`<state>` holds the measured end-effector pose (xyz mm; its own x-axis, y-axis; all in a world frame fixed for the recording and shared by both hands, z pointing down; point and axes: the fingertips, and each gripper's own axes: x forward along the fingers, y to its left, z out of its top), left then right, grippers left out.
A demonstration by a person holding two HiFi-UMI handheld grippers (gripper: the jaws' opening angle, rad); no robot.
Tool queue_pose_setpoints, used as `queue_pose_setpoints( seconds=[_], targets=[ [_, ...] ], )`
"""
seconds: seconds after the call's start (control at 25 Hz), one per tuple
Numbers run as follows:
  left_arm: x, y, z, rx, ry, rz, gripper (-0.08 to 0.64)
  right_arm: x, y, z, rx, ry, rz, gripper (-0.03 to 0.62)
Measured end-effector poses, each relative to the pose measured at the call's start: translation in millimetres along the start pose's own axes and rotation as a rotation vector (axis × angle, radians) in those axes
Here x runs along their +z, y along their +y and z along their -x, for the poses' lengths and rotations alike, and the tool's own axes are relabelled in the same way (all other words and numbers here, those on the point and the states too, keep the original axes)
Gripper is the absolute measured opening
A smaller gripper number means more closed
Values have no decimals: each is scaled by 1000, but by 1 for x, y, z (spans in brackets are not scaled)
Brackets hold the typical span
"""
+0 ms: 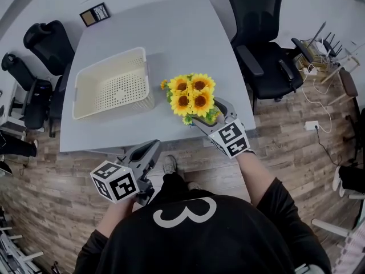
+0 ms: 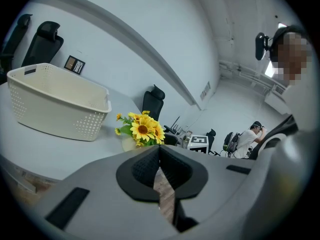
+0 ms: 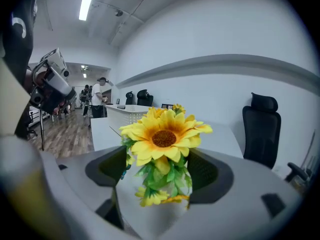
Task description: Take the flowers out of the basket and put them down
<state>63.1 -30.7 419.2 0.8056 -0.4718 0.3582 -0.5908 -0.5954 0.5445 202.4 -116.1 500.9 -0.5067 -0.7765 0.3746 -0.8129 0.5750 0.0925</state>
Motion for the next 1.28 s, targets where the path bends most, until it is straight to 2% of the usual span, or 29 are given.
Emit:
queue_pose_setpoints(
  seconds=[0.2,0.52,0.76,0.84,0.92,0.96,1.04,1.2,1.28],
  targets=[
    [5,-17,15,6,-46,-19,12,24,13,40,26,-58,16,364],
    [17,-54,34,-36,-105,-81,12,94,71,113,191,-227,18,354],
    [27,-90,42,-123,-86,-146,12,129,105,154,250,-275,37,244],
    [34,-104,48,-161,-98,-168,12,137,108,164,226,-277,10,169],
    [34,-116,57,-197,-105,-187,12,141,112,172,188,-270,-27,58],
    [31,-121,63,-215,-105,-191,12,143,117,176,182,-266,-46,30],
    [24,-129,76,-246,-99,-203,12,146,137,183,214,-259,-82,15],
    [11,-130,112,-261,-90,-231,12,155,197,190,349,-230,-132,9],
    [3,-130,131,-272,-92,-231,11,157,222,194,360,-212,-134,9]
  ],
)
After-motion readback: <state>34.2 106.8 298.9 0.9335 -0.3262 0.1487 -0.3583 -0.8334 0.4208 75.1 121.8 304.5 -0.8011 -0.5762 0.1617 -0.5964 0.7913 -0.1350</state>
